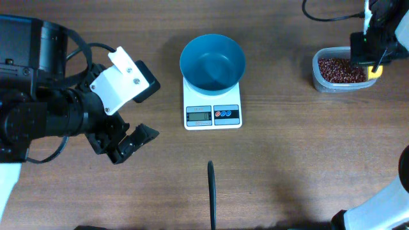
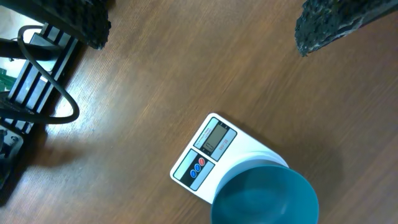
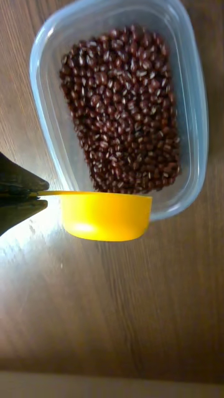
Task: Scoop item into bowl and weigh 50g on scale
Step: 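Push the yellow scoop down through the beans to fill it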
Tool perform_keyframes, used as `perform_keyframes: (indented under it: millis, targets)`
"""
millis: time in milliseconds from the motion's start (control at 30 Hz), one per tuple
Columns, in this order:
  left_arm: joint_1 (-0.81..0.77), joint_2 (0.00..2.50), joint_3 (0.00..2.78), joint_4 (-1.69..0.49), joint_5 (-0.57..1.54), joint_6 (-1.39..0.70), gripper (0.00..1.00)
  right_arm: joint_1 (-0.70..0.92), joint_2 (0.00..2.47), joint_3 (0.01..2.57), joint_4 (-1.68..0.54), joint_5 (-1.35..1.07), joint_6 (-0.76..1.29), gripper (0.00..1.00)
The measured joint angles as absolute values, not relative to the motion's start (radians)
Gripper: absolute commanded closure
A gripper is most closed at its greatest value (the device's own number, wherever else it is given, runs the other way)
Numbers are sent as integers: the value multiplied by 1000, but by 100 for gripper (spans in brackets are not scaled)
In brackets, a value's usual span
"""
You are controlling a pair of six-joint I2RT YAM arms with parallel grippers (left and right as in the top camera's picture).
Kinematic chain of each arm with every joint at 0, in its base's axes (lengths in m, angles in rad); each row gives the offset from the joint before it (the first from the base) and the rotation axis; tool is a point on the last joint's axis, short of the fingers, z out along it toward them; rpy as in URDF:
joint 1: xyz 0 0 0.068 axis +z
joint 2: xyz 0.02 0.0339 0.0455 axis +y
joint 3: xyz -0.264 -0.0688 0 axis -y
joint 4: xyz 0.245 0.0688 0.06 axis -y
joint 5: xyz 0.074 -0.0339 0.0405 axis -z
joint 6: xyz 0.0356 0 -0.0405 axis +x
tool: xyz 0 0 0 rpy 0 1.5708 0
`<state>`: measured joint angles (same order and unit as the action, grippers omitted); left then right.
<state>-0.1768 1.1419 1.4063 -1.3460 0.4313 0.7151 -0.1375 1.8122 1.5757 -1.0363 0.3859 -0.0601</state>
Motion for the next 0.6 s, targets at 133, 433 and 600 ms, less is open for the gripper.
perform_keyframes:
  millis: [133,433,600]
  targets:
    - [-177,1142,1406,-1346,431,715,1,-138,1813,1576,-1027,380,-60,96]
    - [-177,1142,1406,-1346,431,715,1,-138,1852,1576,-987,350,-59,96]
    - [-177,1142,1406,-1346,431,715,1,-133,1903,1576,-979,347,-60,96]
